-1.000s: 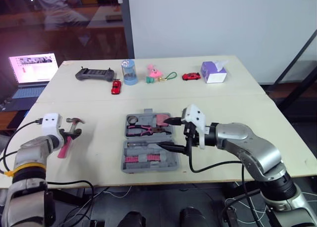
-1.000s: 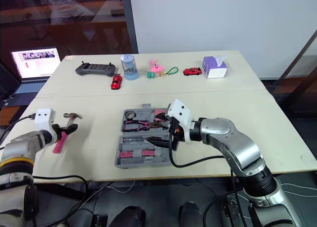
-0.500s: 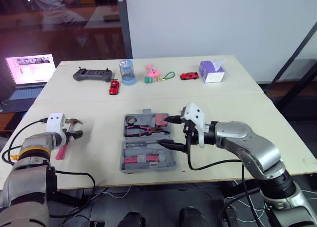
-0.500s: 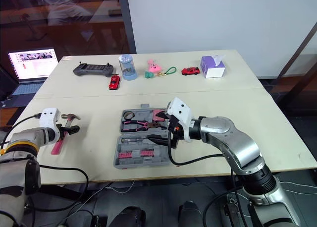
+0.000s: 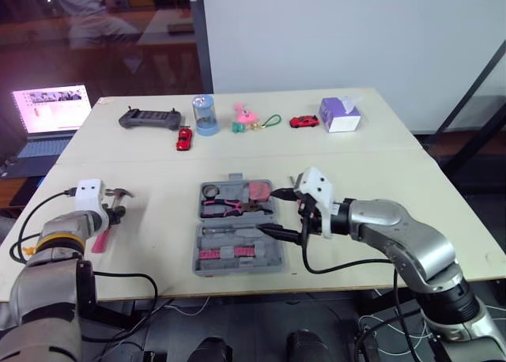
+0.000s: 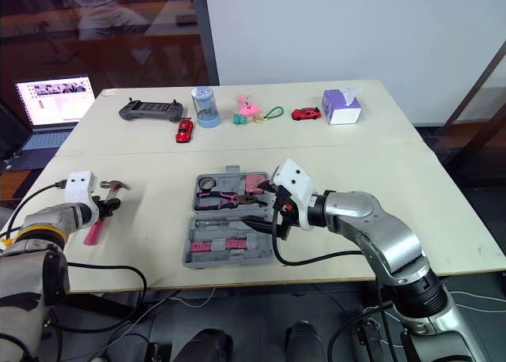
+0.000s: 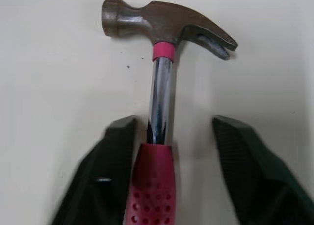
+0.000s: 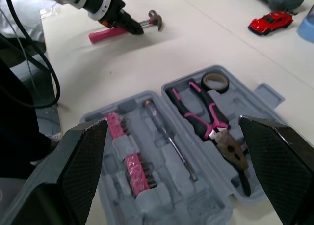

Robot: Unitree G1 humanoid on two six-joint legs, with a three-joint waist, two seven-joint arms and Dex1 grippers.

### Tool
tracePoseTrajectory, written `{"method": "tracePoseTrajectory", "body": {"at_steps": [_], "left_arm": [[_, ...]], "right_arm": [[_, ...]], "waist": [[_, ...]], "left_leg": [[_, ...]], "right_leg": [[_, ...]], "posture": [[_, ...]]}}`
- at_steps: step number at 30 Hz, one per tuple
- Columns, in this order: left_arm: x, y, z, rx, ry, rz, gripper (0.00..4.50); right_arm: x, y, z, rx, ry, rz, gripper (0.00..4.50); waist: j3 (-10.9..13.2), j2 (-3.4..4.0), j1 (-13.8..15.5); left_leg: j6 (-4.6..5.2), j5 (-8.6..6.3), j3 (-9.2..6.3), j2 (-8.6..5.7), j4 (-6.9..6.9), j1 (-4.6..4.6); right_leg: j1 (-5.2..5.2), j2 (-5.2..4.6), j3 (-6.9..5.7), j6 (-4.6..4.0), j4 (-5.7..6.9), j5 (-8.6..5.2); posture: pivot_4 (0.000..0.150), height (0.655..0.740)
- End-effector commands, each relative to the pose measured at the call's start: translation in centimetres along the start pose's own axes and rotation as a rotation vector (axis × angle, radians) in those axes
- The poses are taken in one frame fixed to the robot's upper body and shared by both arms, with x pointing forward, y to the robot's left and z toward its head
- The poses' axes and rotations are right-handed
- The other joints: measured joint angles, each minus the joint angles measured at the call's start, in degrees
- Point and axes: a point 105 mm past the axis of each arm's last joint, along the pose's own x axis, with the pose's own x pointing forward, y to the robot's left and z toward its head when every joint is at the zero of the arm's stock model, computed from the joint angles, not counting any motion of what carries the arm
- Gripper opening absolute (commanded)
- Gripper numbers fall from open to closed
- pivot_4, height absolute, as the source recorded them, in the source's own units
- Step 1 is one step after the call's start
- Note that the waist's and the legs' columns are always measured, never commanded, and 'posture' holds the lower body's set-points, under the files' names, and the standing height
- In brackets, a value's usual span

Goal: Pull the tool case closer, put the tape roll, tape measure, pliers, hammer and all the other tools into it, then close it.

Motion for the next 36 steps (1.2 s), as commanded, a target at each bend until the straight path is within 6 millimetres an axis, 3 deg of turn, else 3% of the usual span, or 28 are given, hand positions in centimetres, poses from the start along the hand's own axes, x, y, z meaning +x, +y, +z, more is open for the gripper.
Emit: {"method": "tracePoseTrajectory", "body": {"at_steps": [1,3,11,15,20,26,36], "left_arm": [[0.1,-0.5,0.7,0.012,-0.029,-0.013,0.98],[0.2,-0.8,0.6,0.017,-0.027,-0.024,0.40],[0.6,-2.3,-1.1,0.092,0.016,-0.118,0.38],[0.6,-2.4,-2.9,0.129,0.051,-0.141,0.38],[0.5,-3.6,-7.6,0.130,0.124,-0.212,0.38],[-1.2,-5.0,-9.9,0.090,0.117,-0.232,0.38],[-5.6,-6.8,-10.3,-0.034,0.105,-0.180,0.38]], "right_arm": [[-0.6,0.4,1.2,-0.036,-0.038,-0.014,4.50],[-0.6,0.5,1.1,-0.033,-0.037,-0.015,4.50],[-0.6,0.6,1.1,-0.028,-0.031,-0.018,4.50],[-0.6,0.6,1.1,-0.026,-0.033,-0.019,4.50],[-0.5,0.4,1.1,-0.035,-0.025,-0.021,4.50],[-0.6,0.2,1.1,-0.045,-0.014,-0.015,4.50],[-0.9,0.2,1.0,-0.046,-0.001,-0.003,4.50]], "waist": [[0.00,0.00,0.00],[0.00,0.00,0.09],[0.00,0.00,0.38],[-0.01,0.01,0.42],[-0.07,0.11,0.29],[-0.45,0.76,0.22],[-0.55,0.93,0.25]], "left_leg": [[0.00,0.00,0.00,0.00,0.00,0.00],[0.00,0.00,0.00,0.00,0.00,0.00],[0.00,0.00,0.00,-0.03,0.01,0.02],[0.00,0.00,-0.02,-0.04,0.01,0.04],[0.00,0.00,0.00,-0.04,0.01,0.10],[0.05,-0.03,0.07,-0.05,0.00,0.16],[0.39,-0.23,0.13,-0.04,-0.01,0.20]], "right_leg": [[0.00,0.00,0.00,0.00,0.00,0.00],[0.00,0.00,0.00,0.00,0.00,0.00],[0.05,-0.03,0.00,0.01,0.00,0.00],[0.07,-0.04,0.00,0.01,0.00,0.00],[0.11,-0.05,0.02,0.02,-0.01,-0.01],[0.16,-0.09,0.08,0.02,-0.05,-0.01],[0.16,-0.09,0.17,0.05,-0.10,-0.03]], "posture": [[0.150,0.7400],[0.150,0.7400],[0.150,0.7400],[0.150,0.7400],[0.150,0.7400],[0.150,0.7400],[0.150,0.7400]]}}
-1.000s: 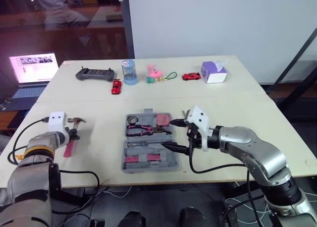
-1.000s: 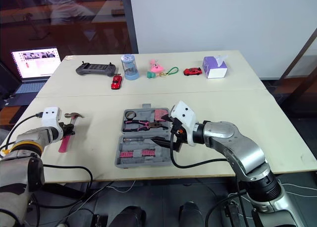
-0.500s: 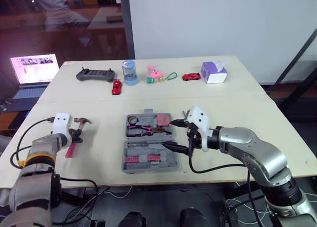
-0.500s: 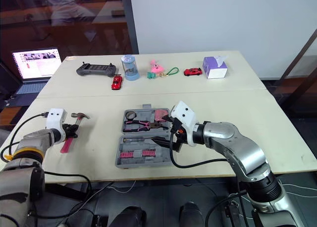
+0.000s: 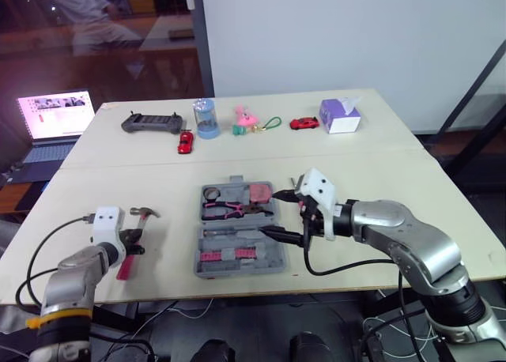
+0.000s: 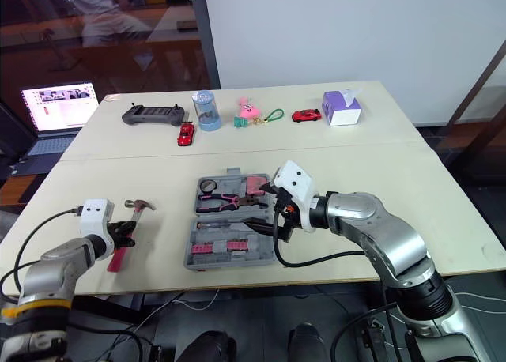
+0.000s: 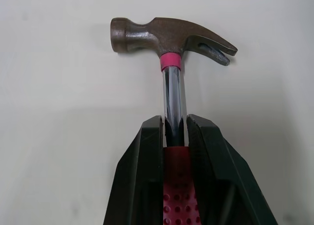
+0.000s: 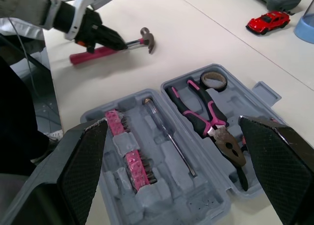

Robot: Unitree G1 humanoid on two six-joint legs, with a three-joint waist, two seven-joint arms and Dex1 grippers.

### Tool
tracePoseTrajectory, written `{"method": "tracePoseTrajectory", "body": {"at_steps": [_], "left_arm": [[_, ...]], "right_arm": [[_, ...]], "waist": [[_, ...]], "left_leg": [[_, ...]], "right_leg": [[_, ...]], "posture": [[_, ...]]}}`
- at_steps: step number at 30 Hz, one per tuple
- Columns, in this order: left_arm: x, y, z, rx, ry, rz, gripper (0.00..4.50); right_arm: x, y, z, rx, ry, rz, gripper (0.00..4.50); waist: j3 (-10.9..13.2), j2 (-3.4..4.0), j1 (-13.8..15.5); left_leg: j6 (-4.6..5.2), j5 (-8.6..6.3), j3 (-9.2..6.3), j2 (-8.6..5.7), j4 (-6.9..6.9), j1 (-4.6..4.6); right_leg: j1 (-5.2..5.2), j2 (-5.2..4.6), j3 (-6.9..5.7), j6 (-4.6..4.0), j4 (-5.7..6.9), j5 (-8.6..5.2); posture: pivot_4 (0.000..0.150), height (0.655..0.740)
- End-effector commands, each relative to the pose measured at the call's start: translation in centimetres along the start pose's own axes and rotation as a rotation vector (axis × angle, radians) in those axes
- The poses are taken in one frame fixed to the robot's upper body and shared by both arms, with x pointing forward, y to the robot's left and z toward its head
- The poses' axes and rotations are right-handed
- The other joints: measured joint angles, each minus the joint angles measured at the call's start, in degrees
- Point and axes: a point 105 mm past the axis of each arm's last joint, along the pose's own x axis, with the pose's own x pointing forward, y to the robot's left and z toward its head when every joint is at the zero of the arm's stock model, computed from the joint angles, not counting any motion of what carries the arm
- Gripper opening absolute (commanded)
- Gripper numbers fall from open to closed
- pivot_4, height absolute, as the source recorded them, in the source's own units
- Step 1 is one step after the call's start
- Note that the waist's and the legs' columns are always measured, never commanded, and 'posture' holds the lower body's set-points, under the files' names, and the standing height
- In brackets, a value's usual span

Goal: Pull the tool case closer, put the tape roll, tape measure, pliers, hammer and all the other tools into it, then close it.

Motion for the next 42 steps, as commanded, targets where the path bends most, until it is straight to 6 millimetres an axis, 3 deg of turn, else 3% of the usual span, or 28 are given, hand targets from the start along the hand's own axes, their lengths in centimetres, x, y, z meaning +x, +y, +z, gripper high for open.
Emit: {"method": "tracePoseTrajectory", "body": {"at_steps": [1,7,10,15,18,26,29,35,42], "left_arm": [[-2.1,-2.4,-4.3,-0.121,0.159,-0.005,0.38],[-2.6,-2.4,-6.0,-0.114,0.228,0.032,0.38],[-2.2,-2.4,-6.1,-0.110,0.234,0.036,1.53],[-1.5,-2.7,-5.0,-0.108,0.213,0.027,3.96],[-0.8,-2.6,-3.7,-0.089,0.191,0.024,3.96],[-0.2,-2.5,-3.1,-0.083,0.183,0.021,3.96],[0.0,-2.7,-2.8,-0.092,0.178,0.018,3.16],[0.0,-3.0,-3.2,-0.107,0.197,0.015,0.19],[0.1,-3.3,-2.7,-0.097,0.170,0.001,0.09]], "right_arm": [[-0.5,0.0,1.1,-0.041,-0.028,0.001,4.50],[-0.4,0.1,1.1,-0.037,-0.028,0.007,4.50],[-0.5,0.0,1.1,-0.037,-0.026,0.006,4.50],[-0.5,0.0,1.2,-0.037,-0.024,0.002,4.50],[-0.6,-0.1,1.2,-0.037,-0.024,-0.004,4.50],[-0.6,-0.1,1.2,-0.035,-0.023,-0.009,4.50],[-0.6,0.0,1.1,-0.033,-0.021,-0.008,4.50],[-0.6,-0.1,1.2,-0.037,-0.024,-0.012,4.50],[-0.6,-0.1,1.2,-0.040,-0.024,-0.010,4.50]], "waist": [[0.00,0.00,0.00],[0.02,-0.04,0.01],[0.02,-0.03,0.13],[-0.03,0.06,0.28],[-0.06,0.11,0.31],[-0.06,0.11,0.44],[-0.06,0.11,0.50],[-0.05,0.11,1.16],[-0.05,0.10,1.35]], "left_leg": [[0.00,0.00,-0.01,0.01,0.00,0.00],[0.05,-0.06,0.01,0.01,-0.01,0.00],[0.05,-0.06,0.03,0.01,-0.02,0.00],[0.04,-0.05,-0.01,0.04,-0.02,0.06],[0.03,-0.05,-0.03,0.06,-0.02,0.09],[-0.01,-0.02,-0.06,0.05,-0.02,0.07],[-0.01,-0.02,-0.06,0.05,-0.02,0.07],[-0.02,-0.02,-0.05,0.04,-0.02,0.03],[-0.01,-0.03,-0.04,0.03,-0.03,0.00]], "right_leg": [[0.00,0.00,0.00,0.00,-0.01,0.00],[-0.01,0.02,0.00,-0.01,-0.04,0.00],[0.00,0.02,0.00,-0.01,-0.06,-0.01],[0.04,0.04,-0.04,-0.02,0.02,-0.01],[0.04,0.07,-0.05,-0.02,0.07,-0.01],[0.05,0.06,-0.07,-0.02,0.06,-0.01],[0.05,0.06,-0.08,-0.02,0.05,-0.01],[0.05,0.04,-0.08,-0.02,0.00,-0.01],[0.04,0.03,-0.07,-0.01,-0.08,-0.01]], "posture": [[0.150,0.7400],[0.150,0.7400],[0.150,0.7400],[0.150,0.7400],[0.150,0.7400],[0.150,0.7400],[0.150,0.7400],[0.150,0.7400],[0.150,0.7400]]}}
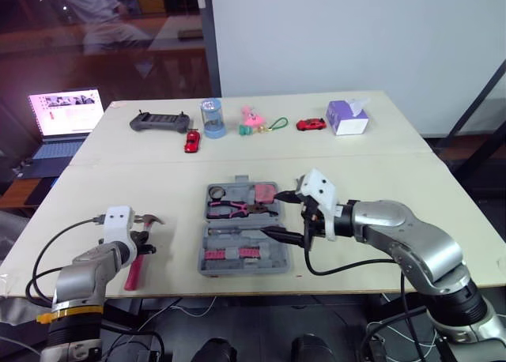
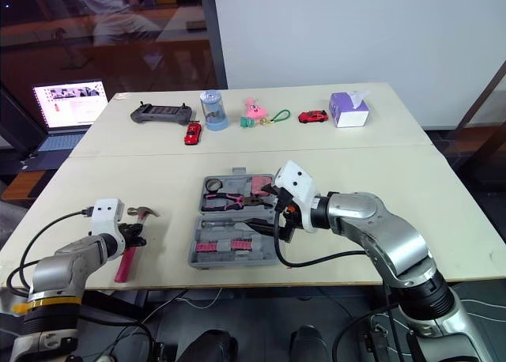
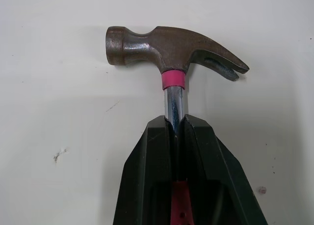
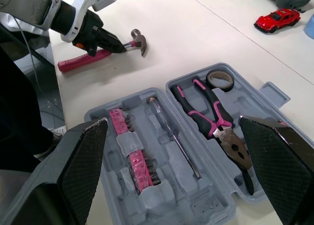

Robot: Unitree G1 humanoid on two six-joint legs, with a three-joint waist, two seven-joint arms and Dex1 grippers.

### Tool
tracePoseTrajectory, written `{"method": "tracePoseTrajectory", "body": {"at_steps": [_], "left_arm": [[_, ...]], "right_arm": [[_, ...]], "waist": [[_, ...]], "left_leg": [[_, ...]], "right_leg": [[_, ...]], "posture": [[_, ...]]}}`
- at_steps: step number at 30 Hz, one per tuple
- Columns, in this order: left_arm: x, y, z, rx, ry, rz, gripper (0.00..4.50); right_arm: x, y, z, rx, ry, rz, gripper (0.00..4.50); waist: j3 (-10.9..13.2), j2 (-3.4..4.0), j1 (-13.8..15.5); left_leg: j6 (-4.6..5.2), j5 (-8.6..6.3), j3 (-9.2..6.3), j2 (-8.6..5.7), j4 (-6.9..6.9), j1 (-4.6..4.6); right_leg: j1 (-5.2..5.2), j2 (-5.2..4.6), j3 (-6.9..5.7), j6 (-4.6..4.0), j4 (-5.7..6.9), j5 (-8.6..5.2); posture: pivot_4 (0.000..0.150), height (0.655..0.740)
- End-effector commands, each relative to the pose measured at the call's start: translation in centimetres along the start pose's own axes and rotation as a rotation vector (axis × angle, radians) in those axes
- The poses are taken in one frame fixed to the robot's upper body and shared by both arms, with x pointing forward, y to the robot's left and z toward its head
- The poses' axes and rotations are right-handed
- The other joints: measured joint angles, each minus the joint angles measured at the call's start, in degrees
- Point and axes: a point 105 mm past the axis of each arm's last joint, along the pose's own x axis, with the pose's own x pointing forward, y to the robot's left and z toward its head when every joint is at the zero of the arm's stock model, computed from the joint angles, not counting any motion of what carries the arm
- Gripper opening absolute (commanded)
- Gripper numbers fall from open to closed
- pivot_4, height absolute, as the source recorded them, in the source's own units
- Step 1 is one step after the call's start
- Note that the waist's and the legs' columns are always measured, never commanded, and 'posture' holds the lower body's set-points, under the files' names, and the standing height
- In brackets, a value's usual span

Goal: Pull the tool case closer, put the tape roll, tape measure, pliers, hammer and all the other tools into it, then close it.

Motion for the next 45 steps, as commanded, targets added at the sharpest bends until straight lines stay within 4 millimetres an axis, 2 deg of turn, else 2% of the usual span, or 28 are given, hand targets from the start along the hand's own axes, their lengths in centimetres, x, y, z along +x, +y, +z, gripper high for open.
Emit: {"method": "tracePoseTrajectory", "body": {"at_steps": [1,12,20,26,30,33,39,45], "left_arm": [[0.5,-0.8,-2.5,-0.015,0.088,-0.039,0.09],[-0.6,0.1,0.1,0.060,0.028,-0.035,0.09],[-1.0,0.3,0.7,0.103,0.018,-0.064,0.09],[-2.2,-0.8,3.9,0.162,-0.069,-0.131,0.09],[-4.3,-2.1,7.6,0.301,-0.128,-0.222,0.09],[-5.6,-3.2,8.7,0.420,-0.110,-0.300,0.09],[-7.5,-7.1,8.7,0.666,0.000,-0.540,0.09],[-8.2,-12.7,8.5,0.856,0.089,-0.807,0.09]], "right_arm": [[-0.5,-0.1,1.5,-0.048,-0.044,-0.009,4.50],[-0.4,0.0,1.4,-0.046,-0.049,-0.018,4.50],[-0.5,-0.2,1.3,-0.040,-0.055,-0.040,4.50],[-0.9,-0.5,1.1,-0.030,-0.055,-0.067,4.50],[-1.1,-0.7,0.9,-0.019,-0.056,-0.094,4.50],[-1.3,-0.9,0.7,-0.012,-0.055,-0.112,4.50],[-1.8,-1.5,0.1,0.002,-0.049,-0.153,4.50],[-2.5,-2.1,-0.5,0.014,-0.044,-0.198,4.50]], "waist": [[0.01,-0.01,0.02],[0.22,-0.35,-0.01],[0.45,-0.64,-0.02],[0.75,-0.92,0.02],[1.10,-1.40,-0.02],[1.13,-1.37,-0.18],[1.27,-1.24,-0.47],[1.38,-1.32,-0.24]], "left_leg": [[0.00,0.00,0.00,0.00,0.00,0.00],[0.00,0.00,-0.02,0.01,-0.01,-0.05],[0.00,0.00,-0.02,0.02,-0.06,-0.11],[0.00,0.00,-0.03,0.02,-0.07,-0.17],[-0.10,0.05,-0.14,0.05,-0.06,-0.45],[-0.64,0.36,-0.14,0.04,0.04,-1.12],[-0.56,0.32,-0.06,0.03,-0.04,-1.11],[-0.48,0.29,-0.07,0.04,-0.01,-1.13]], "right_leg": [[0.00,0.00,0.00,0.00,0.00,0.00],[-0.05,0.02,-0.01,0.00,-0.01,0.00],[-0.13,0.02,-0.01,0.00,-0.03,0.00],[-0.16,0.02,-0.01,0.00,-0.06,0.00],[-0.42,0.05,-0.08,-0.03,-0.01,0.02],[-1.13,0.04,-0.08,-0.13,0.11,0.11],[-1.13,0.03,-0.06,-0.13,0.03,0.11],[-1.12,0.05,-0.08,-0.13,0.09,0.11]], "posture": [[0.150,0.7400],[0.150,0.7400],[0.150,0.7400],[0.150,0.7400],[0.150,0.7400],[0.150,0.7400],[0.150,0.7400],[0.150,0.7400]]}}
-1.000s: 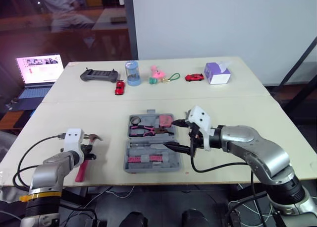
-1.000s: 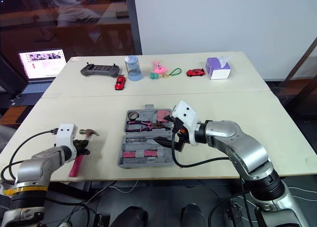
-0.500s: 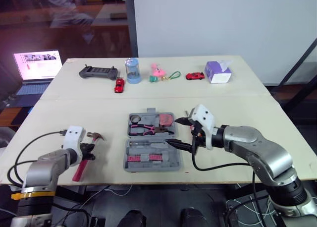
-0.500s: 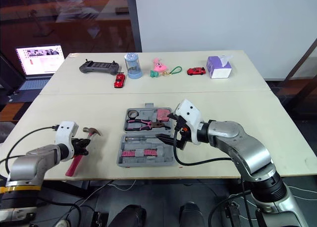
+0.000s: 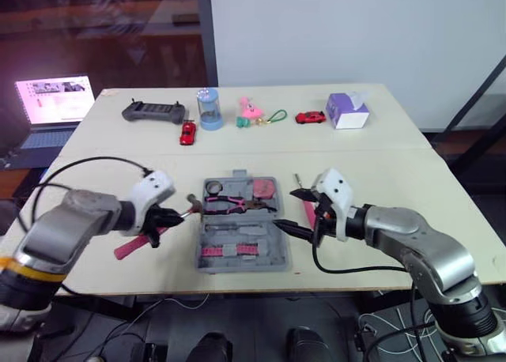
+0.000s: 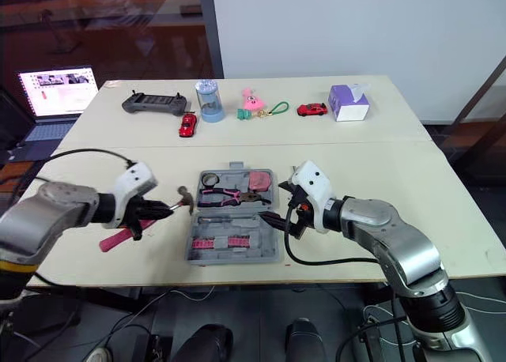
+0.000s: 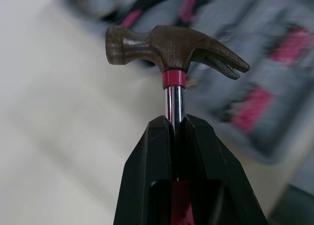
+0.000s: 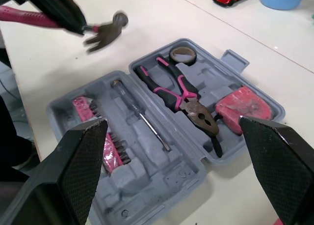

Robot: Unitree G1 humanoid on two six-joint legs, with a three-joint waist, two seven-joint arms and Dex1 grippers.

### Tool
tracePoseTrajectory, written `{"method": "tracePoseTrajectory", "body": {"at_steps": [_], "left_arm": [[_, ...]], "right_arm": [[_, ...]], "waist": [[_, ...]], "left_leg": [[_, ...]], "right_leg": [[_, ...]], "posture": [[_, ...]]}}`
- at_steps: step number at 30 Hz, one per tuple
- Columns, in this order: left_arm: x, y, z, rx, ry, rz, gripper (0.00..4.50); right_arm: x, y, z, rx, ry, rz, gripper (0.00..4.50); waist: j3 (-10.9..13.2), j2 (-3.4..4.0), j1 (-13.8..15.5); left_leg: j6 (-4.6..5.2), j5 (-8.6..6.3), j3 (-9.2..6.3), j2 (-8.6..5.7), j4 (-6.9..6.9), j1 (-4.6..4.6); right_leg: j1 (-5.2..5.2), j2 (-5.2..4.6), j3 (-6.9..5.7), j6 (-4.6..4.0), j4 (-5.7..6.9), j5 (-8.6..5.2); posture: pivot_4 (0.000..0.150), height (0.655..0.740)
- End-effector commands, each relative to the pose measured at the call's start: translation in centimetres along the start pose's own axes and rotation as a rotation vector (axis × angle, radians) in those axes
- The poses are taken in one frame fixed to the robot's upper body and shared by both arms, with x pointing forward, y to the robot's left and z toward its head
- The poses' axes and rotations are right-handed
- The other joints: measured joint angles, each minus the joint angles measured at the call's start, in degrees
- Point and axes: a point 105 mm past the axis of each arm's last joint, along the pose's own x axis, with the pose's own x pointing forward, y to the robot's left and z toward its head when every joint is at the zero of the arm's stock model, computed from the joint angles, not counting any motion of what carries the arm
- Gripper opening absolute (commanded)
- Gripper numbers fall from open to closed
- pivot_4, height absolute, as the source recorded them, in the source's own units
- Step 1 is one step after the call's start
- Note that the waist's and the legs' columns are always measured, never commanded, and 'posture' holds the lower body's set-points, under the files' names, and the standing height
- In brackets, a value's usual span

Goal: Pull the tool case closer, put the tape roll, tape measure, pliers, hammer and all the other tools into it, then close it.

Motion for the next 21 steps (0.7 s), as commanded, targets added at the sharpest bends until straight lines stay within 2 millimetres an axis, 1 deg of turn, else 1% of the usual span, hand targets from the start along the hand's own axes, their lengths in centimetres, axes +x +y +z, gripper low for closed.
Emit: {"method": "tracePoseTrajectory", "body": {"at_steps": [1,4,7,10,12,14,17,21], "left_arm": [[0.8,-2.1,2.6,0.130,0.009,-0.156,0.09],[1.9,-3.0,3.5,0.215,0.067,-0.234,0.09],[3.1,-2.5,4.5,0.270,0.126,-0.224,0.09],[4.3,-2.9,5.6,0.330,0.166,-0.250,0.09],[5.2,-3.0,6.1,0.408,0.203,-0.252,0.09],[6.1,-3.3,7.1,0.459,0.205,-0.260,0.09],[6.9,-4.0,8.2,0.531,0.205,-0.293,0.09],[7.8,-4.7,8.4,0.611,0.243,-0.316,0.09]], "right_arm": [[-0.8,-0.5,0.8,-0.034,-0.037,-0.047,4.50],[-1.1,-0.5,0.5,-0.025,-0.037,-0.067,4.50],[-1.4,-0.5,0.3,-0.022,-0.032,-0.077,4.50],[-1.9,-0.4,-0.2,-0.026,-0.012,-0.076,4.50],[-2.4,-0.4,-0.6,-0.038,0.018,-0.062,4.50],[-2.9,-0.4,-0.8,-0.058,0.043,-0.037,4.50],[-3.2,-0.3,-1.1,-0.085,0.073,0.004,4.50],[-3.2,-0.2,-1.2,-0.115,0.101,0.045,4.50]], "waist": [[0.01,-0.01,-0.02],[0.01,-0.01,-0.12],[0.03,-0.02,-0.78],[0.08,-0.06,-1.04],[0.09,-0.07,-1.01],[0.10,-0.08,-1.00],[0.12,-0.09,-1.11],[0.13,-0.11,-1.10]], "left_leg": [[-0.02,0.01,0.00,0.00,0.02,0.00],[-0.03,0.02,0.02,0.00,0.02,0.00],[-0.03,0.03,0.03,0.00,0.02,0.00],[-0.02,0.03,0.02,0.00,0.03,0.00],[-0.02,0.03,0.03,-0.01,0.07,-0.01],[-0.02,0.03,0.05,-0.03,0.09,-0.03],[-0.02,0.03,0.06,-0.02,0.11,-0.02],[-0.02,0.03,0.06,-0.01,0.12,-0.02]], "right_leg": [[0.02,0.00,0.00,0.00,0.00,0.00],[0.02,0.01,0.00,0.00,-0.01,0.00],[0.02,0.02,0.00,0.01,0.01,0.00],[0.02,0.03,0.00,0.01,0.02,0.00],[0.02,0.02,0.00,0.03,0.02,-0.01],[0.04,0.01,0.00,0.04,-0.01,-0.01],[0.05,0.02,0.00,0.05,0.00,-0.01],[0.05,0.02,0.00,0.05,0.02,-0.02]], "posture": [[0.150,0.7400],[0.150,0.7400],[0.150,0.7400],[0.150,0.7400],[0.150,0.7400],[0.150,0.7400],[0.150,0.7400],[0.150,0.7400]]}}
